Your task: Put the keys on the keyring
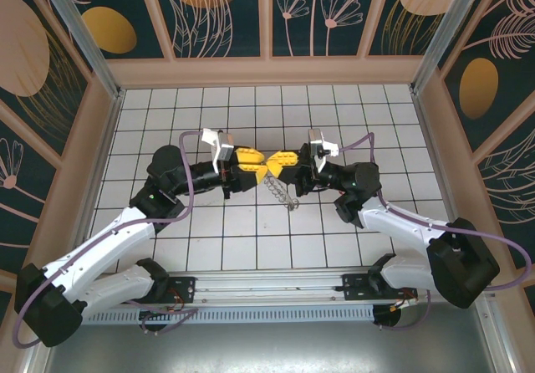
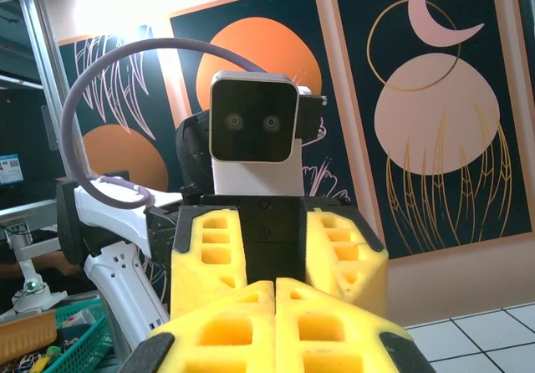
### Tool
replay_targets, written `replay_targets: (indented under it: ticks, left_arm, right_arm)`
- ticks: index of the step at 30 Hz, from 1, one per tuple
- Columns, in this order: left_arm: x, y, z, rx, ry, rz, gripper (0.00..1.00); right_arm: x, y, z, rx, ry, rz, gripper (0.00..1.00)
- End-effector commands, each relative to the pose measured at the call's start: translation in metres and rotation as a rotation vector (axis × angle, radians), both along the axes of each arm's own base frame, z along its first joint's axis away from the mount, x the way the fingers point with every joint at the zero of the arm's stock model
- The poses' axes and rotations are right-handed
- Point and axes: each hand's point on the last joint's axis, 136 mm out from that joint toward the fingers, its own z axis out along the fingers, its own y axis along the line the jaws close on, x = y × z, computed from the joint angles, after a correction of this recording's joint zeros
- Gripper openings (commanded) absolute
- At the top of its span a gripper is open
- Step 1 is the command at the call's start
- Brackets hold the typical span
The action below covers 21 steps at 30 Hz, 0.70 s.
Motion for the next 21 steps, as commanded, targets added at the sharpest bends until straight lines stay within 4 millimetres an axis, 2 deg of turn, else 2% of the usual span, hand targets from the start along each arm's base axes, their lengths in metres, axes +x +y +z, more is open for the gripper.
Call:
replay_targets:
  ticks: [1, 3, 5, 6, 16, 21]
  left_arm:
    - [-0.0034, -0.003, 0.0111, -0.017, -0.044, -0.02, 0.29]
    - [-0.0038, -0.0031, 0.0109, -0.015, -0.046, -0.022, 0.2]
    - [-0.0044, -0.0029, 0.0099, -0.016, -0.047, -0.024, 0.03]
    - [-0.0047, -0.0027, 0.0104, -0.018, -0.049, -0.024, 0.0]
    - [-0.007, 0.0038, 0.0129, -0.02, -0.075, 0.005, 0.0]
    - [-0.0085, 0.0054, 0.0155, -0.015, -0.086, 0.01, 0.0]
  right_arm:
    - [-0.0111, -0.0063, 0.02, 0.06, -0.079, 0.023, 0.0]
    - [-0.0117, -0.0063, 0.0198, 0.059, -0.08, 0.025, 0.0]
    - [-0.0124, -0.0067, 0.0205, 0.061, -0.081, 0.029, 0.0]
    - [-0.0131, -0.0066, 0.0205, 0.061, -0.082, 0.032, 0.0]
    - [-0.0188, -0.0054, 0.0186, 0.036, -0.083, 0.068, 0.0]
    - [-0.0165, -0.0036, 0.0133, -0.001, -0.076, 0.048, 0.19]
